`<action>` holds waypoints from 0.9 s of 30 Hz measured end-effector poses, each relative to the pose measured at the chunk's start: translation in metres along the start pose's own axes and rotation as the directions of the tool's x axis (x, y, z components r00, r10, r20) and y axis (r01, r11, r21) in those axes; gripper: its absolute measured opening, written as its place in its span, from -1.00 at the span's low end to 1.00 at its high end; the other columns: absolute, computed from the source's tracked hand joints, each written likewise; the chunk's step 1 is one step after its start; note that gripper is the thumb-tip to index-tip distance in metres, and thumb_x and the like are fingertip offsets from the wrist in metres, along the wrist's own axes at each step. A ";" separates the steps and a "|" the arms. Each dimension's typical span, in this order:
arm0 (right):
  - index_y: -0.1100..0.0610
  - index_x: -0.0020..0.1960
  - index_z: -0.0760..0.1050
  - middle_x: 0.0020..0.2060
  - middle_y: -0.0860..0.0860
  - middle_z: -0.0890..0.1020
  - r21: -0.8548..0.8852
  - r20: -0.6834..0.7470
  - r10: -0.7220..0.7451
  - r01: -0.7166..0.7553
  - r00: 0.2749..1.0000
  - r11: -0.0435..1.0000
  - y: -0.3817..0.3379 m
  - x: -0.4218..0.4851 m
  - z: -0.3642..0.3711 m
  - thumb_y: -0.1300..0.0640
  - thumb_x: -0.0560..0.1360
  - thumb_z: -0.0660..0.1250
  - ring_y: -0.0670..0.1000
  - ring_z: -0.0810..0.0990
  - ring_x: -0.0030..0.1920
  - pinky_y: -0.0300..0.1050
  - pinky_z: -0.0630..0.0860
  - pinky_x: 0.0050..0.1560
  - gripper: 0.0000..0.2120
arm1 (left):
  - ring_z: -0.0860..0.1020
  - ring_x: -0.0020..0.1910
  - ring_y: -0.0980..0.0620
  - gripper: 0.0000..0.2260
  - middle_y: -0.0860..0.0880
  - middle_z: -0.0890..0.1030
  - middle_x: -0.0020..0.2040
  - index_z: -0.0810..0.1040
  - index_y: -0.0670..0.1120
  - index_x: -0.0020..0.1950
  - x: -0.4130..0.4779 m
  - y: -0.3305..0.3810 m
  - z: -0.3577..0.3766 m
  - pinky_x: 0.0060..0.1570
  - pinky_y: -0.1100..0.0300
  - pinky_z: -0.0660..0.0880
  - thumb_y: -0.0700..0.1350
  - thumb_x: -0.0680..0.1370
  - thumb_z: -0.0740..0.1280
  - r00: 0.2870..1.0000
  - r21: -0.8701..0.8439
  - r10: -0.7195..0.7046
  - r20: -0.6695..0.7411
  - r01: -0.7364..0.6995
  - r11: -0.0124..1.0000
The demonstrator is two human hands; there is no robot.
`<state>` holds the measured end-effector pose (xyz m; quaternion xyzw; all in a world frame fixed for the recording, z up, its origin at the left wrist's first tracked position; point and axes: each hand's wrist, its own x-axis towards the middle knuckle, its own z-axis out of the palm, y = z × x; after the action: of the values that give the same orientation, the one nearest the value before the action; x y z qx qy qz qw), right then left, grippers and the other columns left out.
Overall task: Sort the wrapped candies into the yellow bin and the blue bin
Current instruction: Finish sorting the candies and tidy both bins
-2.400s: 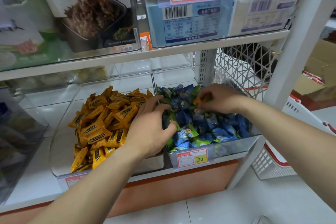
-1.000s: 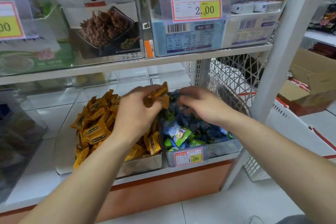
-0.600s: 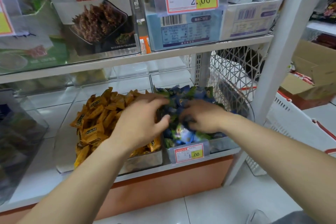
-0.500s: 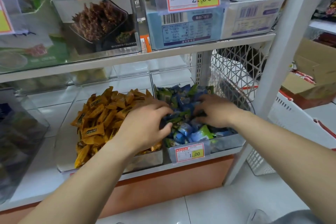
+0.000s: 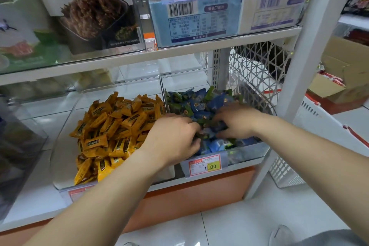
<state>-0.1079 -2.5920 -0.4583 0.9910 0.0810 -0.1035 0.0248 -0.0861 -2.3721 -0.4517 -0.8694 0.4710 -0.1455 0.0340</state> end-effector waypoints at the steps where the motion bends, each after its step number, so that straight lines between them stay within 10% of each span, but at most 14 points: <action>1: -0.25 0.31 0.47 0.17 -0.06 0.53 -0.018 0.013 0.052 -0.052 0.999 0.998 0.007 -0.002 -0.001 -0.16 0.51 0.32 0.09 0.50 0.19 -0.02 0.51 0.08 -0.62 | 0.59 -0.11 0.00 -0.68 0.06 0.63 -0.09 0.61 0.05 0.06 0.004 0.003 0.001 -0.29 0.16 0.37 0.15 0.55 0.15 1.000 0.033 0.008 0.022 -0.009 0.999; 8: -0.02 0.05 0.59 0.03 0.02 0.56 0.100 -0.308 0.156 -0.131 0.938 0.986 0.001 -0.002 -0.010 0.08 0.51 0.32 0.12 0.53 0.05 -0.10 0.46 -0.13 -0.85 | 0.59 -0.05 -0.17 -0.72 -0.11 0.61 -0.01 0.54 -0.07 0.16 0.035 0.022 0.010 -0.27 0.09 0.42 0.07 0.59 0.23 0.971 -0.028 -0.061 0.232 0.069 0.997; 11: 0.12 -0.17 0.54 -0.23 0.08 0.59 0.363 -0.057 0.188 -0.155 0.980 0.919 -0.010 -0.001 -0.008 0.19 0.54 0.22 0.05 0.51 -0.26 -0.15 0.37 -0.34 -0.83 | 0.57 0.00 -0.17 -0.74 -0.14 0.59 0.05 0.50 -0.12 0.18 0.049 0.028 0.013 -0.12 0.02 0.53 0.02 0.60 0.26 0.911 -0.164 -0.165 0.378 0.241 0.957; 15: 0.24 -0.03 0.54 -0.17 0.16 0.60 0.280 0.234 0.147 -0.211 0.961 0.936 -0.007 0.000 0.004 0.18 0.55 0.21 0.10 0.50 -0.23 -0.10 0.35 -0.29 -0.84 | 0.56 -0.02 -0.13 -0.81 -0.15 0.57 -0.01 0.52 -0.15 0.05 0.060 0.032 0.023 -0.13 0.10 0.46 -0.06 0.64 0.21 0.824 -0.257 -0.277 0.494 0.443 0.859; 21: 0.23 0.07 0.50 -0.01 0.14 0.60 0.493 0.321 0.076 -0.235 0.944 0.838 -0.003 0.012 0.012 0.18 0.55 0.27 0.11 0.51 -0.09 -0.04 0.40 -0.12 -0.85 | 0.59 0.07 -0.24 -0.82 -0.24 0.63 0.08 0.56 -0.21 0.02 0.056 0.048 0.043 -0.11 0.07 0.47 -0.17 0.58 0.20 0.764 -0.274 -0.350 0.542 0.554 0.786; 27: 0.19 0.19 0.52 0.10 0.10 0.58 0.768 0.298 0.161 -0.336 0.941 0.545 -0.002 0.012 0.027 0.16 0.47 0.37 0.09 0.57 0.06 0.03 0.54 0.18 -0.69 | 0.46 -0.31 0.00 -0.73 -0.09 0.52 -0.26 0.45 -0.10 -0.30 0.065 0.028 0.038 -0.44 0.16 0.30 -0.16 0.61 0.22 0.672 -0.388 -0.426 0.606 0.717 0.579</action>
<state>-0.1020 -2.5894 -0.4871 0.8787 -0.1200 -0.2190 -0.4070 -0.0648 -2.4442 -0.4794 -0.9471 0.1526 0.2130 -0.1852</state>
